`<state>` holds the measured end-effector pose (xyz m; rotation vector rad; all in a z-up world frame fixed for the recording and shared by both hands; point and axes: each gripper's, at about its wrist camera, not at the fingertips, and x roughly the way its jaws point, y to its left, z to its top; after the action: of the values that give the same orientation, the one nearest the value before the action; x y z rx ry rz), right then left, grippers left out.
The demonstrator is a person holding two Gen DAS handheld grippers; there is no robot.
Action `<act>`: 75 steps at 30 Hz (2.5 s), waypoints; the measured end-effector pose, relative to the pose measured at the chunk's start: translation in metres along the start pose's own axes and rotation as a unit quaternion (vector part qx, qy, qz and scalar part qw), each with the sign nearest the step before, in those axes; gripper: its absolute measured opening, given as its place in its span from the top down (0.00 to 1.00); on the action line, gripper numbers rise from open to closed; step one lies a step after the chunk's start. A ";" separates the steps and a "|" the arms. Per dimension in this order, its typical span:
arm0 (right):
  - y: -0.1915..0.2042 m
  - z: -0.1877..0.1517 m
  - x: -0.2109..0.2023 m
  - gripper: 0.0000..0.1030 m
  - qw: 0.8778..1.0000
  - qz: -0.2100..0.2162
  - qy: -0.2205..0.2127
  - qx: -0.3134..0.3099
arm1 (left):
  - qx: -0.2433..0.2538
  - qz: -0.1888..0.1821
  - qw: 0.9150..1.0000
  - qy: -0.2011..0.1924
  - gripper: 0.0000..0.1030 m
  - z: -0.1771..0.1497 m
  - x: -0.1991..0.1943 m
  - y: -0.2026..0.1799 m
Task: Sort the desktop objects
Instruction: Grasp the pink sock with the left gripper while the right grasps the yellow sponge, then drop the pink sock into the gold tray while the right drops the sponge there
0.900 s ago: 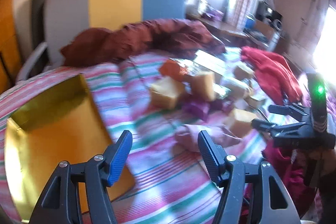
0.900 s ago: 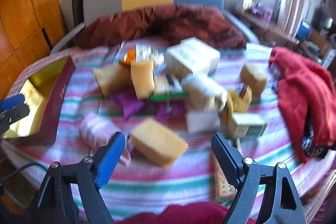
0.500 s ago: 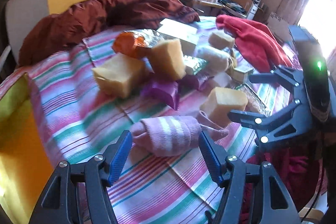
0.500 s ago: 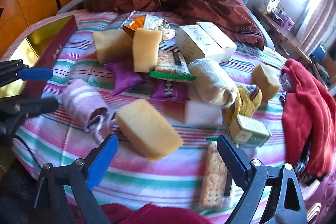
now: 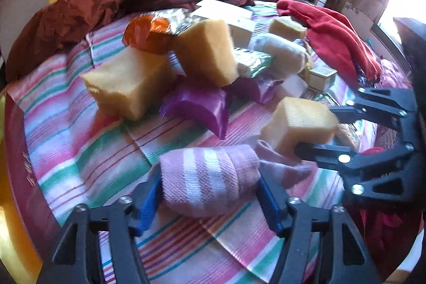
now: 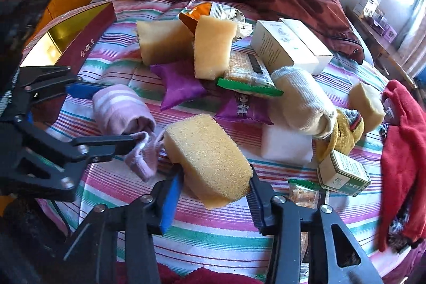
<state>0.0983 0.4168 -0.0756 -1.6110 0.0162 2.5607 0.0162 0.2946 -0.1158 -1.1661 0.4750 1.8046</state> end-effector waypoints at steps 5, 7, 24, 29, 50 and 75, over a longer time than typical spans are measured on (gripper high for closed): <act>-0.002 0.000 -0.012 0.60 1.000 0.003 -0.018 0.017 | -0.011 -0.005 1.000 -0.023 0.57 -0.006 -0.012 0.007; -0.001 0.001 -0.019 0.60 0.999 0.001 -0.028 0.025 | -0.020 -0.007 0.999 -0.037 0.57 -0.011 -0.023 0.009; 0.102 0.069 -0.062 0.60 0.984 0.118 -0.128 -0.033 | -0.193 0.203 0.942 -0.185 0.55 -0.074 -0.194 0.126; 0.168 0.099 -0.049 0.60 0.974 0.171 -0.123 -0.080 | -0.247 0.304 0.905 -0.167 0.50 -0.113 -0.211 0.168; 0.272 0.116 -0.027 0.29 0.964 0.219 -0.093 -0.116 | -0.288 0.374 0.860 -0.195 0.33 -0.148 -0.255 0.180; 0.206 0.093 -0.045 0.25 0.975 0.171 -0.132 -0.057 | -0.225 0.377 0.876 -0.200 0.33 -0.114 -0.261 0.135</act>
<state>0.0125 0.2150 -0.0059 -1.3896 0.1362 3.0741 -0.0014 0.0188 0.0349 -0.9039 0.2778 2.8838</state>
